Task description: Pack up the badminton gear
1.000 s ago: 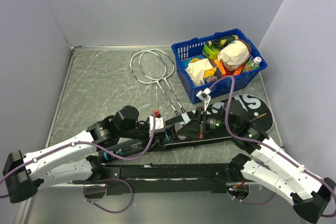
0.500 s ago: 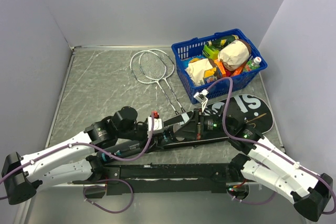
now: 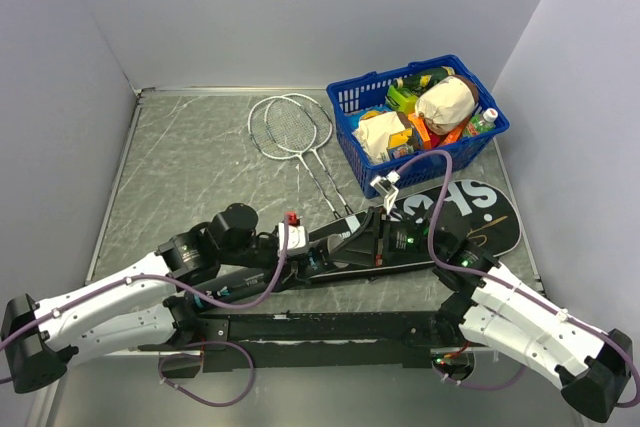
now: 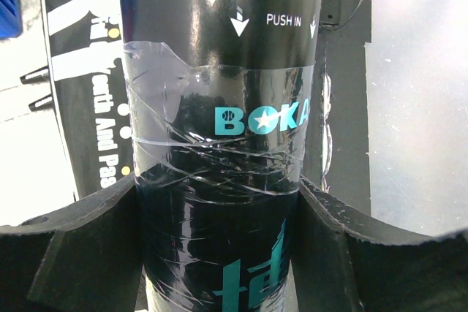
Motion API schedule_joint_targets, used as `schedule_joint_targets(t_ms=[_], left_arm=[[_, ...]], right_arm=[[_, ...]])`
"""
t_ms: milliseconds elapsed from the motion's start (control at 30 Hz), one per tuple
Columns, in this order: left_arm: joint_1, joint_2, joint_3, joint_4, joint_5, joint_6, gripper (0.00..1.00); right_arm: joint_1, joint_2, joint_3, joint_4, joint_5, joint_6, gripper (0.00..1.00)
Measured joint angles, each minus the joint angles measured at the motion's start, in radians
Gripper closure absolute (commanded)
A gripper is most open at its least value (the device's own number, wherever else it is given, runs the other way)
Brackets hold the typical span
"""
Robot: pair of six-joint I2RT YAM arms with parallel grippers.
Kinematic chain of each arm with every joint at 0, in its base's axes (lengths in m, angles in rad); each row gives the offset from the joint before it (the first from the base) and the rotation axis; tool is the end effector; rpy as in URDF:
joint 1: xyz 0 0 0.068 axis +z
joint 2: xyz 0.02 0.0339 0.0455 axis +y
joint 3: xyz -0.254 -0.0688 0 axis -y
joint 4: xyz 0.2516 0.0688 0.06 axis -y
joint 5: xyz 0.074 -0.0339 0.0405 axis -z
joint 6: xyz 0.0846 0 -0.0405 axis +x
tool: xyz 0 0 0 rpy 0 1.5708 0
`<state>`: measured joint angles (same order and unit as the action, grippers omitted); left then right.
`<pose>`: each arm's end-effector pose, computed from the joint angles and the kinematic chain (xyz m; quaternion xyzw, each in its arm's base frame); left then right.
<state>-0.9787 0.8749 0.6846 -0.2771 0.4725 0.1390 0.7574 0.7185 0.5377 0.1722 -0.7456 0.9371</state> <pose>0.1070 -0.2280 0.2525 0.5430 0.6370 -0.3897 0.3841 0.1228 0.1951 0.2933 -0.1961 0.6817 0.6627 0.2403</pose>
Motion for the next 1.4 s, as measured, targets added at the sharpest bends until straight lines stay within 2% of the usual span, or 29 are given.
schedule_joint_targets(t_ms=[267,700,967,1200,1400], left_arm=[[0.0,-0.036,-0.011,-0.002,-0.006,-0.001,0.99],[0.002,-0.062,-0.021,-0.005,-0.019,-0.002,0.99],[0.003,-0.062,-0.027,-0.008,-0.032,-0.002,0.99],[0.004,-0.071,-0.027,-0.021,-0.042,-0.006,0.99],[0.004,-0.084,-0.03,-0.02,-0.056,-0.013,0.99]], right_arm=[[0.008,0.005,-0.069,0.158,0.016,0.085,0.62],[0.009,0.018,-0.168,0.369,0.081,0.19,0.62],[0.009,0.035,-0.186,0.386,0.163,0.208,0.63],[0.009,0.04,-0.186,0.335,0.241,0.192,0.64],[0.009,0.015,-0.202,0.306,0.272,0.187,0.71]])
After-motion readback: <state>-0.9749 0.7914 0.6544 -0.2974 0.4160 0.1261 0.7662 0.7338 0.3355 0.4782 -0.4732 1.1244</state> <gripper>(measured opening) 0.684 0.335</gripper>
